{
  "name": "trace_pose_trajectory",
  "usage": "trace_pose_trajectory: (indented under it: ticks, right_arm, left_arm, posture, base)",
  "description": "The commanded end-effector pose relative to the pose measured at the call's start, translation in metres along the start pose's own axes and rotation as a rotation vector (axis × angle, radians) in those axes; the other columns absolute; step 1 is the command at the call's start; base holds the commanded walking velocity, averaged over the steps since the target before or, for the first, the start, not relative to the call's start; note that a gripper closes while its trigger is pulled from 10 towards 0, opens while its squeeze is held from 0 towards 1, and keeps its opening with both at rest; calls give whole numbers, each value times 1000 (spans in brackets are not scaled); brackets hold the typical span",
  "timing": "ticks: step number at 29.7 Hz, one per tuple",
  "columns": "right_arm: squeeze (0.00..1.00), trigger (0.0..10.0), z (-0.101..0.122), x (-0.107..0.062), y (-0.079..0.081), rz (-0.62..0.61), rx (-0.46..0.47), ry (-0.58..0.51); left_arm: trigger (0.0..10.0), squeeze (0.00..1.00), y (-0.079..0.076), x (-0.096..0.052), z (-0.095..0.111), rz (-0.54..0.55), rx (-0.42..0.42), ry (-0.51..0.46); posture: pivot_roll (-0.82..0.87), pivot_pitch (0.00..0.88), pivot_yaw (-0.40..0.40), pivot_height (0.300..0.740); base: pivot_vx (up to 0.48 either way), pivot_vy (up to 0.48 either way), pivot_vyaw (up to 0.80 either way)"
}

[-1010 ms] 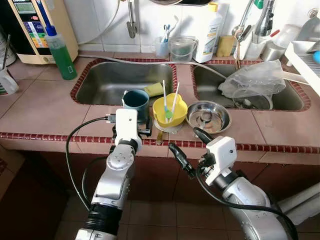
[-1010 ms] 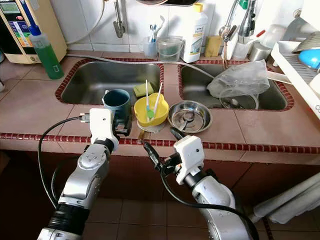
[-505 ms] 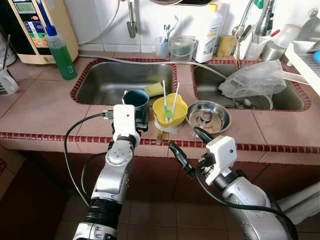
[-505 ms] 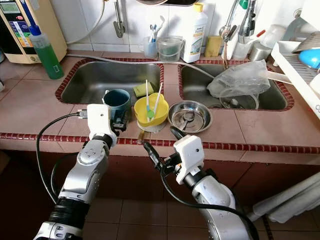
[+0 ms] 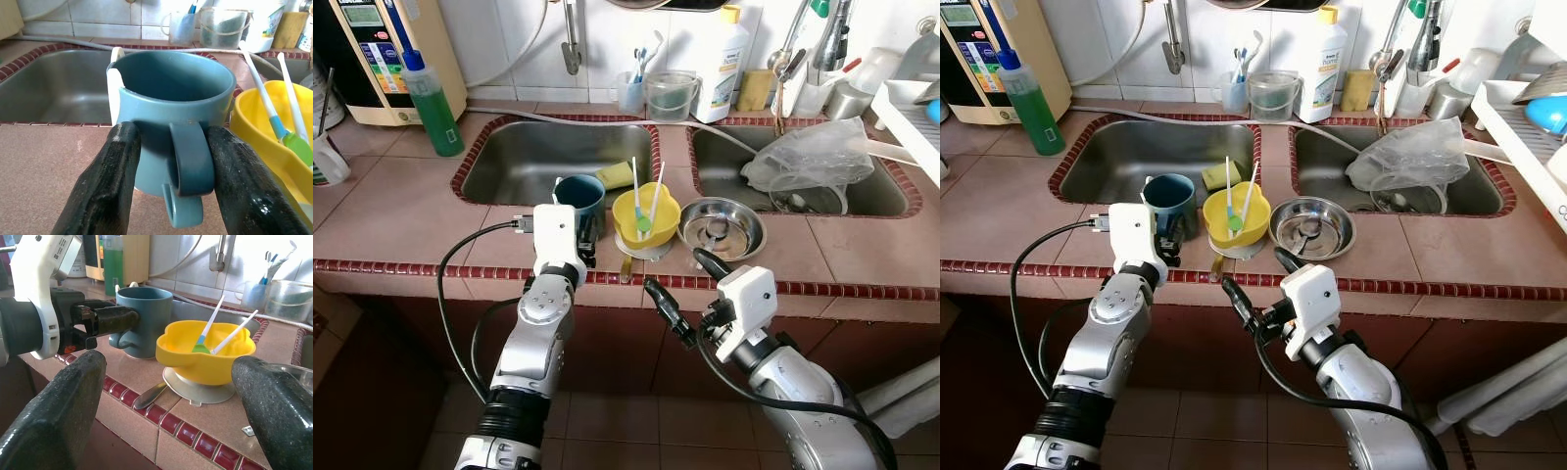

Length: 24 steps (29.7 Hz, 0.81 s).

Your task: Kitchen organization

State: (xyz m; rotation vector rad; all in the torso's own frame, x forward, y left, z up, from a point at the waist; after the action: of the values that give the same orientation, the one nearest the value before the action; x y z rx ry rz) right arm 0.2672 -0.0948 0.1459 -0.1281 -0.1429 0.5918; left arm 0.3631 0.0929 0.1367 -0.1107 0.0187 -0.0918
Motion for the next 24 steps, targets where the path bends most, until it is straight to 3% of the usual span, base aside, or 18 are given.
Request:
trace_pose_trajectory:
  ticks: [1,2,6,7,8,10,11,12,14,15,24]
  right_arm:
    - [0,10000,4,2,1,6,-6,-10]
    - [0,10000,4,2,2,7,-7,-10]
    - [0,10000,4,2,1,7,-8,-10]
    - [0,10000,4,2,1,6,-9,-10]
    - [0,10000,4,2,1,6,-9,-9]
    - [0,10000,4,2,1,6,-9,-10]
    - [0,10000,4,3,1,5,-10,-10]
    - [0,10000,4,3,1,5,-10,-9]
    - [0,10000,5,3,0,3,-10,-10]
    - [0,10000,5,3,0,2,-10,-11]
    - [0,10000,6,3,-1,-4,-13,-14]
  left_arm:
    - [0,0,1,-2,-4,-5,21,16]
    - [667,0,1,-3,-5,-6,26,20]
    - [275,0,1,-3,-7,-5,33,30]
    - [2118,0,1,-3,-8,-9,41,34]
    - [10000,0,1,-3,-10,-4,49,48]
    - [10000,0,1,-3,-11,-4,54,55]
    - [6941,0,0,-3,-9,-10,37,39]
    - [4902,0,0,-3,-9,-7,38,39]
    - [4706,0,0,-3,-9,-13,51,39]
    - [0,0,0,-2,-8,-16,49,36]
    - [0,0,1,-3,-7,-29,44,27]
  posture:
    - [-170,59,50,740]
    - [-169,60,50,740]
    - [-169,61,50,740]
    - [-169,62,50,740]
    - [-169,63,49,740]
    - [-169,64,50,740]
    - [-170,64,49,740]
    - [-170,64,49,740]
    - [-169,65,50,740]
    - [-170,64,50,740]
    - [-170,64,51,740]
  base:
    - [0,0,0]
    - [0,0,0]
    - [0,0,0]
    - [0,0,0]
    - [0,0,0]
    - [0,0,0]
    - [0,0,0]
    - [0,0,0]
    - [0,0,0]
    - [0,0,0]
    - [0,0,0]
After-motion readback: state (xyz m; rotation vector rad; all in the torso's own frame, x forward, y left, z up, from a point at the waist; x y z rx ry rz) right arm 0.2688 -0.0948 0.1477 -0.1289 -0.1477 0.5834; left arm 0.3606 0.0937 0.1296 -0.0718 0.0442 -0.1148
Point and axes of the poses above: a point about 5 cm out from each wrist's last joint towards the gripper, its own x axis pointing out of the wrist towards the gripper, its own z axis along the axis of the wrist's last joint, y = z × x, the point moved 3 cm from there along x, pointing out of the wrist towards the gripper, and after that the axes turned 4 degrees about -x, right-handed, at the moved point
